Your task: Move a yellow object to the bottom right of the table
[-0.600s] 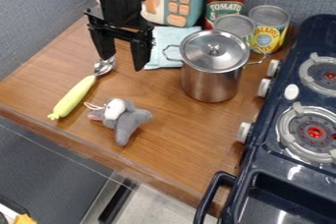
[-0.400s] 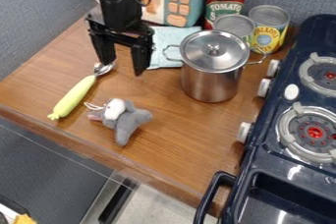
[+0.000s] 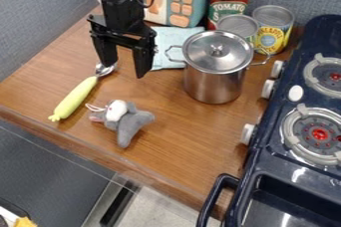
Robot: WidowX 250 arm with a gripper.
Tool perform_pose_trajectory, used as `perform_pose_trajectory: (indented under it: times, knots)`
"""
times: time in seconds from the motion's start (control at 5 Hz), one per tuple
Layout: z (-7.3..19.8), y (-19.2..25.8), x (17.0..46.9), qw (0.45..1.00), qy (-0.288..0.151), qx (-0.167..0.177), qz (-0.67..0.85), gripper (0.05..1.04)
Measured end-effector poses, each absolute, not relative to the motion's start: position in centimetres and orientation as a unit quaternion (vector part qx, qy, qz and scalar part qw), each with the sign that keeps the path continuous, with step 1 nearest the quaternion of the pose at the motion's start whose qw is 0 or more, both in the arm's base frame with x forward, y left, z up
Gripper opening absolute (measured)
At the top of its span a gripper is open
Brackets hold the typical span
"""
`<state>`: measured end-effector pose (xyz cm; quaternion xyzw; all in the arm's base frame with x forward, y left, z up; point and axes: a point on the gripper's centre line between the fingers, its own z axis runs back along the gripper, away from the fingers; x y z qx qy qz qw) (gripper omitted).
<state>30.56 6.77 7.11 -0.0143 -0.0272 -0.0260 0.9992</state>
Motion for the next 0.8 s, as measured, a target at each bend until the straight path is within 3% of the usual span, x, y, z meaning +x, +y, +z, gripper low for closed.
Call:
perform_pose_trajectory:
  times: [0.2, 0.6, 0.8]
  knots:
    - [7.1, 6.7, 30.6, 0.999, -0.03, -0.017, -0.024, 0.999]
    - [7.3, 6.6, 30.2, 0.999, -0.025, 0.018, 0.014, 0.999]
    - [6.8, 8.8, 29.6, 0.998, -0.003, 0.025, 0.057, 0.999]
